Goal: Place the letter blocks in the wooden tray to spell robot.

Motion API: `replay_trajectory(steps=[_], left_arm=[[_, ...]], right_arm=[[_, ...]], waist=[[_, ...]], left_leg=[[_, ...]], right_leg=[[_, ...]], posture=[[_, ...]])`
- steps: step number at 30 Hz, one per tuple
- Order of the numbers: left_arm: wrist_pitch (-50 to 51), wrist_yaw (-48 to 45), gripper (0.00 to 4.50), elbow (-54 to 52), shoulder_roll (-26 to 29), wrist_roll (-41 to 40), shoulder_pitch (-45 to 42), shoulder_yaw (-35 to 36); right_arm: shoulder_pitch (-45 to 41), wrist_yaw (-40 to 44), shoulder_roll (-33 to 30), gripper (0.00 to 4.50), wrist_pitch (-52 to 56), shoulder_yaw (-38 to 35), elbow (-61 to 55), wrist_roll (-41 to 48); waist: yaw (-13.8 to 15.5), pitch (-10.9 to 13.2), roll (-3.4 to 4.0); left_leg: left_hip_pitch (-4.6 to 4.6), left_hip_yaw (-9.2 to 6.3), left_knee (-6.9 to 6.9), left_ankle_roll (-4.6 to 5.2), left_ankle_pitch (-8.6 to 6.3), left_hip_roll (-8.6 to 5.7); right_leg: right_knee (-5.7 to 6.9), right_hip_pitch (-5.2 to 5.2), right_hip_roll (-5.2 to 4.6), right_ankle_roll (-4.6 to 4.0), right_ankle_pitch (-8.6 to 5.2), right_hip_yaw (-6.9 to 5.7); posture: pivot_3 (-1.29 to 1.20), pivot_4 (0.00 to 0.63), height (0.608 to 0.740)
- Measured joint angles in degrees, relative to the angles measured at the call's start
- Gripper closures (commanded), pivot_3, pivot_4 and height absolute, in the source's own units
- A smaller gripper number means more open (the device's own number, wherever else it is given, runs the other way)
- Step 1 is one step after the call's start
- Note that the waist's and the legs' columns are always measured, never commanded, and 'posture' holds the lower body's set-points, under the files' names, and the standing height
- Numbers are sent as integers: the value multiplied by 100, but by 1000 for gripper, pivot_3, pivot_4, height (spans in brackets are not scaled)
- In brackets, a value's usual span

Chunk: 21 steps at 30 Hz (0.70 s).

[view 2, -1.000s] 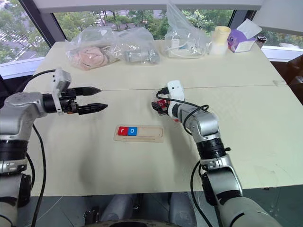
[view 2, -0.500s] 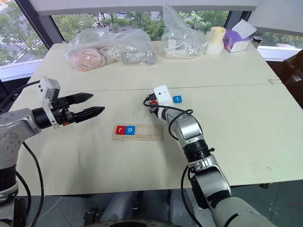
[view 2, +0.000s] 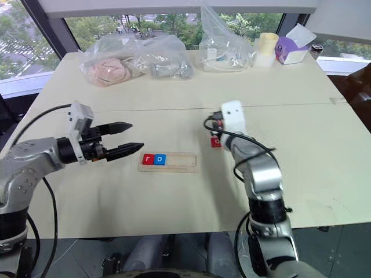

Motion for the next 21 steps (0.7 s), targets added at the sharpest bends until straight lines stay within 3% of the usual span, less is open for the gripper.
replay_trajectory(steps=[5, 9, 17, 21], left_arm=[[-28, 107, 0, -14, -203, 1, -157, -331], [-125, 64, 0, 166, -208, 30, -245, -535], [-273, -52, 0, 396, -204, 75, -326, -706], [-275, -60, 0, 395, -179, 76, -324, -707]], right_arm=[[278, -505, 931, 3328, 1863, -793, -1688, -180], [659, -676, 1697, 3328, 2422, -993, -2037, -279], [828, -579, 1723, 3328, 2423, -1109, -2030, -69], [929, -556, 1682, 1310, 2423, -1096, -1988, 64]], waist=[[-17, -3, 6], [-16, -4, 14], [-9, -4, 16], [-10, -4, 16]], left_leg=[[12, 4, -1, 0, 0, 33], [13, 11, -2, -1, 0, 35], [11, 14, -6, -1, 0, 31], [11, 13, -6, -1, 0, 31]], right_leg=[[1, -2, 33, -30, 9, 2], [-2, -3, 32, -38, 8, 3], [-9, -2, 27, -38, 8, 6], [-9, -3, 27, -38, 8, 6]], posture=[[0, 150, 740], [0, 150, 740], [0, 150, 740], [0, 150, 740]])
